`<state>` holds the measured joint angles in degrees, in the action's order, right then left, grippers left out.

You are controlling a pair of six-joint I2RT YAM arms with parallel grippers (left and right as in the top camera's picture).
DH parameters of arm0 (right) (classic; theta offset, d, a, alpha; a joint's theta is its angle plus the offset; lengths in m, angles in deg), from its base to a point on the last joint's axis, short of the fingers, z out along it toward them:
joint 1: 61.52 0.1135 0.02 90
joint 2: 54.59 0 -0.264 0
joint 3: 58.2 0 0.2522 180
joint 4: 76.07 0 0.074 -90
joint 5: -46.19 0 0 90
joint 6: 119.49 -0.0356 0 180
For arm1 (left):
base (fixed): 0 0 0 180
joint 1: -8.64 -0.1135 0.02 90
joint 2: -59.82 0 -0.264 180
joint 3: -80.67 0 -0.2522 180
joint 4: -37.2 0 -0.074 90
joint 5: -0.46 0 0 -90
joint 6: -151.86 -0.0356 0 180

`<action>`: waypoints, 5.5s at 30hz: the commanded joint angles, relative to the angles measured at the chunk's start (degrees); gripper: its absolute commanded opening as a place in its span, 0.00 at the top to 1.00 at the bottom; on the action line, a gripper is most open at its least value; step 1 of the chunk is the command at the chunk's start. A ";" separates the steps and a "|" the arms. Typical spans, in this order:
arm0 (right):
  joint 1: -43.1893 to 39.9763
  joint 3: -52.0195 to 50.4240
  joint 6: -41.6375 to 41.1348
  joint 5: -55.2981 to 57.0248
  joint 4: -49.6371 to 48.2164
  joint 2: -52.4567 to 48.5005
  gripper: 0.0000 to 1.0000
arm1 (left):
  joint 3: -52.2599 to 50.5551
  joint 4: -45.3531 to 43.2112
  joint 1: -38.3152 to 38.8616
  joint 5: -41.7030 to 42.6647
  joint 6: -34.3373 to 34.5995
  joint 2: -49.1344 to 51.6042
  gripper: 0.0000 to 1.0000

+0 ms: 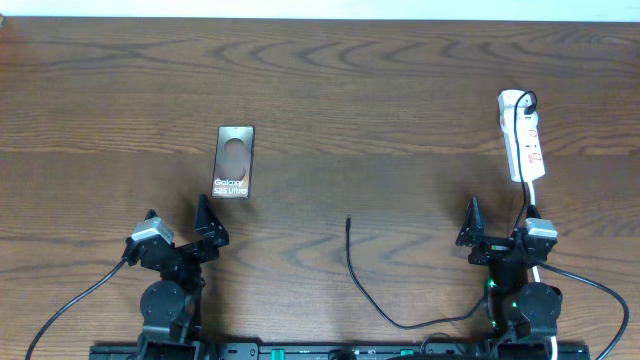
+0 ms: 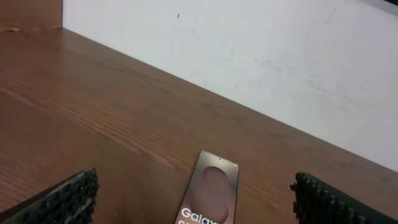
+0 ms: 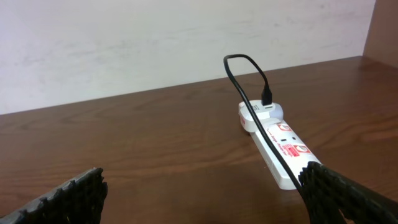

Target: Plug charger to phone and switch on socket

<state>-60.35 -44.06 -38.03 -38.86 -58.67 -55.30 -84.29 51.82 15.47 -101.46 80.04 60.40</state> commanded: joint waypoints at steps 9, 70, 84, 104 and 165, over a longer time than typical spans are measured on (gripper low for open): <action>0.44 -0.07 0.48 0.68 0.20 0.33 0.01 | -1.05 2.29 -0.28 -0.13 -0.11 -0.20 0.02; 0.44 -0.07 0.48 0.68 0.20 0.33 0.01 | 13.62 2.19 -0.28 -0.74 -7.32 14.71 0.02; 0.44 -0.07 0.48 0.68 0.20 0.33 0.01 | 54.55 18.56 -0.28 -0.57 -12.92 54.42 0.02; 0.44 -0.07 0.48 0.70 0.20 0.33 0.01 | 84.67 41.94 -0.28 -0.52 -14.75 86.27 0.02; 0.44 -0.07 0.48 0.68 0.20 0.33 0.01 | 86.05 53.70 -1.42 14.32 -15.87 112.28 0.02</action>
<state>-60.33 -44.06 -38.03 -38.83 -58.67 -55.30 0.06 105.72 14.35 -88.31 64.80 171.98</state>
